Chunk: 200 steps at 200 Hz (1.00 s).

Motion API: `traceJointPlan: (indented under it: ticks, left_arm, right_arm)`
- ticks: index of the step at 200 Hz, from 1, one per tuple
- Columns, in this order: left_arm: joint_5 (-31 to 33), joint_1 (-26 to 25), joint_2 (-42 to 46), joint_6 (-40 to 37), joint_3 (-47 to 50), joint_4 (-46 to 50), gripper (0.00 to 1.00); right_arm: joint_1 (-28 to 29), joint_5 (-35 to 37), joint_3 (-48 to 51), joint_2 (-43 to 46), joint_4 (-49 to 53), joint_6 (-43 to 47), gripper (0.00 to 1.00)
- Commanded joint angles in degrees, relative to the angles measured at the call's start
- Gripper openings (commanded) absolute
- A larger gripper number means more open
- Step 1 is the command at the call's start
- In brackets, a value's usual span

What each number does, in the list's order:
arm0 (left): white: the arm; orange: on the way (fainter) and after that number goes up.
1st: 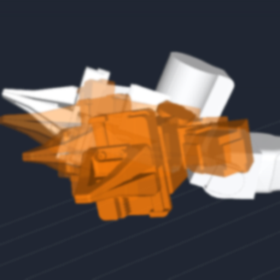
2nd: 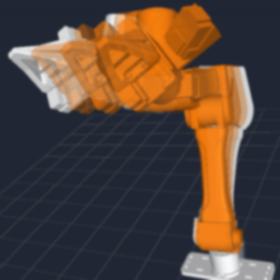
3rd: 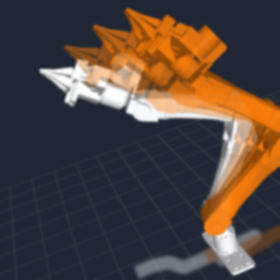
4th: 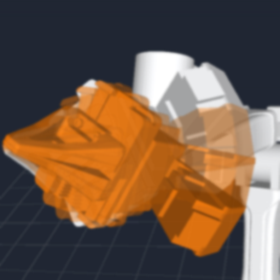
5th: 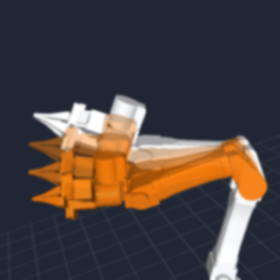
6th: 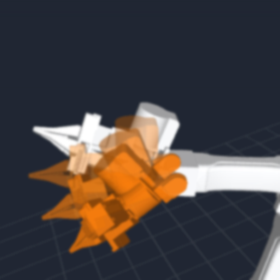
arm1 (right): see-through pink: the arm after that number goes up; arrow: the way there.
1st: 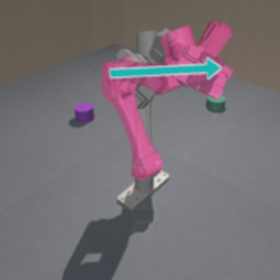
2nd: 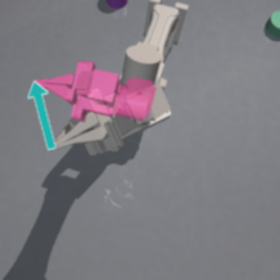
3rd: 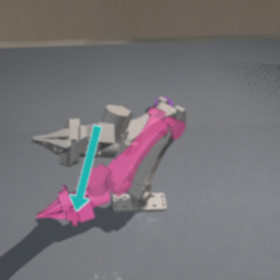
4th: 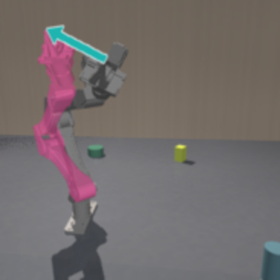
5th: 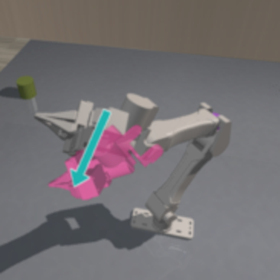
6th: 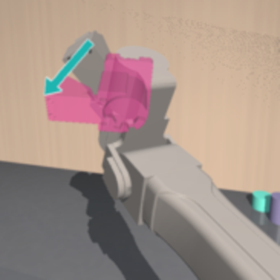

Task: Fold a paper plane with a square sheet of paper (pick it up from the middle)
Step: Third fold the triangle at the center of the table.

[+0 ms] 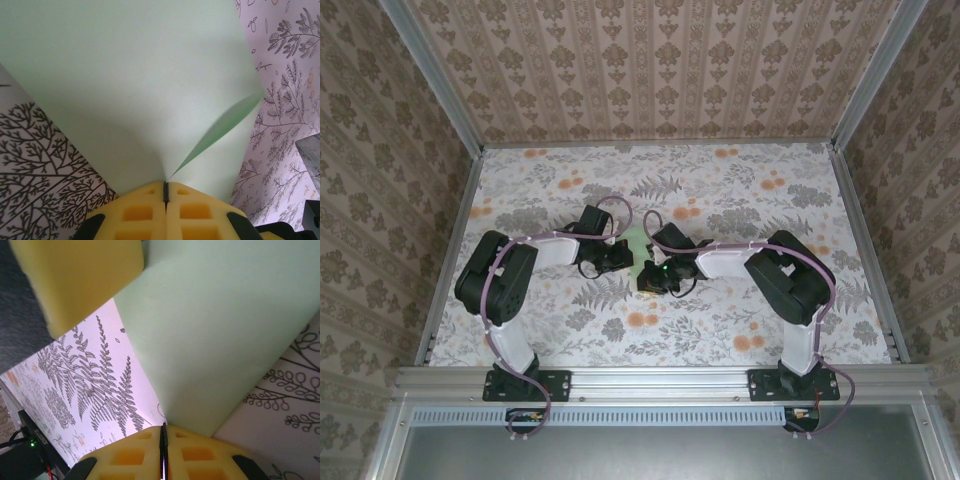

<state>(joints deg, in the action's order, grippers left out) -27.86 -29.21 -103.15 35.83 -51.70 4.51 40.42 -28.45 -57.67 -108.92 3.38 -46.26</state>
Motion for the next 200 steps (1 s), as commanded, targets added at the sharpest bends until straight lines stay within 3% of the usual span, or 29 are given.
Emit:
traceJointPlan:
  ticks: [1,61,123,175,200]
  left_arm:
    - [3.99,0.36,-1.77,0.35,2.08,3.04,0.00]
    - [3.56,0.37,-1.79,-0.06,1.83,3.16,0.00]
    - [3.19,0.38,-2.05,-0.69,0.65,4.10,0.00]
    - [3.29,0.53,-1.01,-0.85,-0.24,4.82,0.00]
    - [5.50,0.56,2.18,-0.86,-1.01,6.67,0.13]
  right_arm:
    - [0.53,-1.42,0.66,-1.79,2.30,1.13,0.12]
    - [-2.18,1.65,-0.72,4.66,2.55,2.37,0.13]
    - [-5.13,1.33,-7.09,-2.72,4.86,5.30,0.13]
    - [-5.17,0.50,-6.56,-5.35,3.52,4.75,0.13]
    - [-5.18,0.49,-5.84,-5.82,2.89,4.00,0.13]
